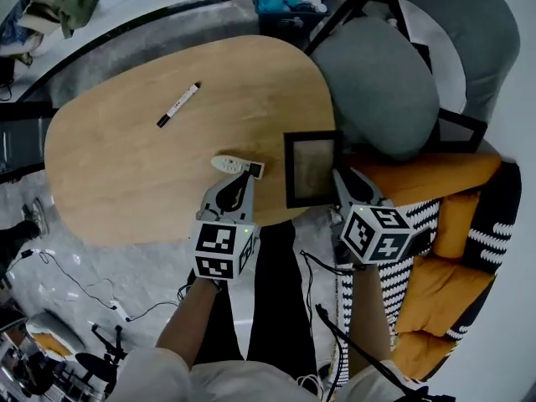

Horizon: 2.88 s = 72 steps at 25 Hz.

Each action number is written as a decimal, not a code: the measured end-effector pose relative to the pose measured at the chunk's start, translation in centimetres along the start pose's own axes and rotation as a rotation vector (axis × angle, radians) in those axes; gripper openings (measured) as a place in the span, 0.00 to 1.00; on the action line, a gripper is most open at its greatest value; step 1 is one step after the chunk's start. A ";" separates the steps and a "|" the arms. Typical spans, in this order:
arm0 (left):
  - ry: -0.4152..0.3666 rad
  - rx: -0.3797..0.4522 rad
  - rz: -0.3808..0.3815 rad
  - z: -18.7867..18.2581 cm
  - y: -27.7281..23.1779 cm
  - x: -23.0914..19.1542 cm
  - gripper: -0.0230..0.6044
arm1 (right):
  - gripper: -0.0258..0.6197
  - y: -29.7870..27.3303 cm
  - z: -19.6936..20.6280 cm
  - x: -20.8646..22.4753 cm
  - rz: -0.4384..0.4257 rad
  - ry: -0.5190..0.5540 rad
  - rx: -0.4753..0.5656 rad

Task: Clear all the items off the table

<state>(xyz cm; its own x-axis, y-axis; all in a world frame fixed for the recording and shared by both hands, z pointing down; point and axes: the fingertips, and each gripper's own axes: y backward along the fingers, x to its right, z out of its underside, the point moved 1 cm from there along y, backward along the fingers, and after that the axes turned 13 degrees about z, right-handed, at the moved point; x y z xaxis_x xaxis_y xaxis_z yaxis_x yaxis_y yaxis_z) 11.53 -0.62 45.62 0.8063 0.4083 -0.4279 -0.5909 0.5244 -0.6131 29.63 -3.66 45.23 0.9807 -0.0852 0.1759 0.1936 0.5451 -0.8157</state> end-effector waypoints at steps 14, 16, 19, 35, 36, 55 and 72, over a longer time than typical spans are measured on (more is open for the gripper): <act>-0.080 -0.026 0.053 -6.6 -10.4 2.6 0.04 | 0.17 -3.5 -5.6 10.7 0.078 -0.155 0.085; -0.111 -0.017 0.043 -8.3 -12.2 2.5 0.04 | 0.17 -4.6 -6.5 12.2 0.095 -0.181 0.090; -0.177 -0.008 0.016 -10.6 -15.2 2.2 0.04 | 0.17 -6.6 -8.0 14.4 0.127 -0.204 0.096; -0.119 0.006 -0.034 -12.2 -22.9 0.1 0.04 | 0.17 -15.1 -11.4 19.4 0.189 -0.225 0.043; -0.112 0.004 -0.040 -12.0 -23.0 -0.1 0.04 | 0.17 -15.6 -11.4 19.5 0.194 -0.224 0.036; -0.060 0.048 -0.026 -10.9 -17.8 -0.9 0.04 | 0.26 -14.9 -10.9 18.0 0.249 -0.187 0.043; -0.006 0.115 -0.023 -8.3 0.0 -3.1 0.04 | 0.13 -2.5 -5.8 -1.4 0.078 -0.169 0.120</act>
<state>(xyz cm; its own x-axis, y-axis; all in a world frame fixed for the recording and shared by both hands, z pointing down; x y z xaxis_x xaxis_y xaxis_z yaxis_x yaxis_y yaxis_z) 9.25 -8.10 41.43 0.8196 0.3997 -0.4106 -0.5718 0.6156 -0.5422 27.92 -9.79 43.84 0.9724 0.0964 0.2127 0.1028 0.6409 -0.7607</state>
